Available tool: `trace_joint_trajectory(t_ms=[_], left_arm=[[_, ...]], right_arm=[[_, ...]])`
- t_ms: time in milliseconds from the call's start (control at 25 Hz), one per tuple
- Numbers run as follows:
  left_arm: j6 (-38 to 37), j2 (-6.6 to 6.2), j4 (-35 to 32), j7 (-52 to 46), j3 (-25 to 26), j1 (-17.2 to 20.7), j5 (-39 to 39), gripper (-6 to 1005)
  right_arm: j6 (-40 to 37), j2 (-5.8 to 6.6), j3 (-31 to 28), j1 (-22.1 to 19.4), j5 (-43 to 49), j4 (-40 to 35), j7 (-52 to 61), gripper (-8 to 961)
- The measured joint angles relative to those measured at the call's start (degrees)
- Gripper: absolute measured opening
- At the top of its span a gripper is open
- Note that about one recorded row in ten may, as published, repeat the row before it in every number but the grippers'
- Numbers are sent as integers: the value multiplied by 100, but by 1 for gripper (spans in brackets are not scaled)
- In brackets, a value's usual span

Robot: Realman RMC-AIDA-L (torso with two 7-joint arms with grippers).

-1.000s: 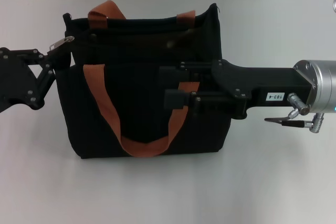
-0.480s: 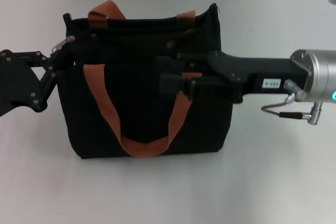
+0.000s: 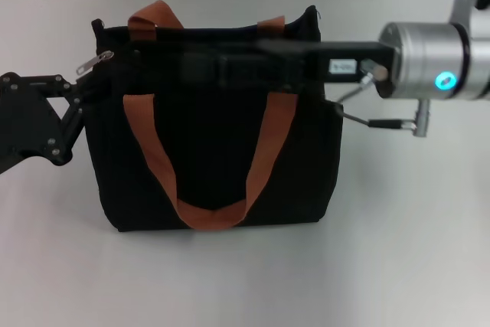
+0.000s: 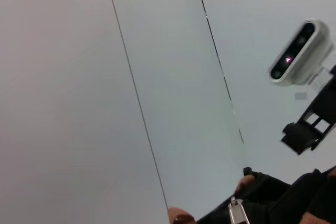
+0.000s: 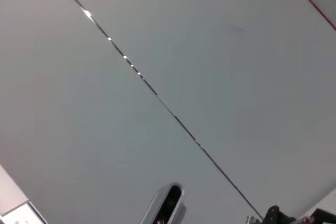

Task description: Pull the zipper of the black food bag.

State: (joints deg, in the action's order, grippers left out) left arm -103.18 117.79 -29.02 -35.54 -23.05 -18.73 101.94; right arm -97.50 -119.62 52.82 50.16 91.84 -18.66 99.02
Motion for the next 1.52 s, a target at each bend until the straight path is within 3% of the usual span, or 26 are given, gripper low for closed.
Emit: trace_joint_trajectory(t_ms=[240,560,840,1520], left_arm=[[-12,11,0,190,34,12,-203,14],[-121,-1,-57,239,37,-17,-291,14],[-132,-11,-60,392,24,-34,-337,14],[-110,-50,-60,221,27,-138,-342,14]], right_arm=[[382,-17,46,352,0,64,456,630],[944,-27,608,720,-78,140,1266,629],[1045,-27,672,876,-158,214,1791,629],[1488,-27,1035,1094,-124,100,1871,628]])
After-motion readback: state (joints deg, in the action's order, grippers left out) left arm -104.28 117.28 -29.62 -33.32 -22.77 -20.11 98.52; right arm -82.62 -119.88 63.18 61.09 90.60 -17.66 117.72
